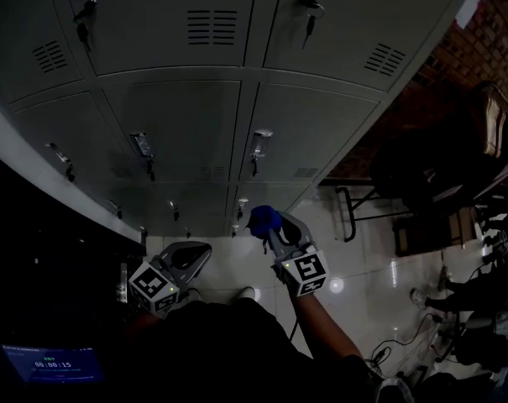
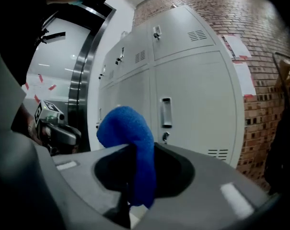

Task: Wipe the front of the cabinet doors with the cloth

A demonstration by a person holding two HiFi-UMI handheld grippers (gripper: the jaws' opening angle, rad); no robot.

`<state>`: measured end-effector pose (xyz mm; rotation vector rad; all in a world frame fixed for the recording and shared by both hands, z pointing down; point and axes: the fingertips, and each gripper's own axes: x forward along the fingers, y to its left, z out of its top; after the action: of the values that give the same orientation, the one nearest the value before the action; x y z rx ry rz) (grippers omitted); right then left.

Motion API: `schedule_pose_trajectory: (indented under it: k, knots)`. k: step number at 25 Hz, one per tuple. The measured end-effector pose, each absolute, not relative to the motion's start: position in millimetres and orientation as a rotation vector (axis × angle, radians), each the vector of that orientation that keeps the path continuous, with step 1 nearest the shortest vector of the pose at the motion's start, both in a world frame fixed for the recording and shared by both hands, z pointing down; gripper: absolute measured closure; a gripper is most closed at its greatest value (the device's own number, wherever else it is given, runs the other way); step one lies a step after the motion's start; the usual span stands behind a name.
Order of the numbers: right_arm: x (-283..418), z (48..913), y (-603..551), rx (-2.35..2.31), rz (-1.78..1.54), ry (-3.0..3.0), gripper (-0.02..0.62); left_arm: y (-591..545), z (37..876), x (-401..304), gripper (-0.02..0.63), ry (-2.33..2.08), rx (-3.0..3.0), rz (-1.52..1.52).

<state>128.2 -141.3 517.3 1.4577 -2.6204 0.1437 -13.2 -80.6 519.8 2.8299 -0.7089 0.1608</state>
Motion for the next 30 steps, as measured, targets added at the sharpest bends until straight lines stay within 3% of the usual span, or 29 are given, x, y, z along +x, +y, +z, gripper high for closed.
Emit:
schedule_pose_trajectory:
  k: [13, 30]
  knots:
    - [23, 491, -98, 1.135, 0.158, -2.826, 0.517, -78, 500, -44, 0.606, -0.817, 2.894, 0.076]
    - [16, 489, -94, 1.076, 0.086, -2.854, 0.517, -75, 502, -48, 0.606, -0.835, 2.895, 0.060]
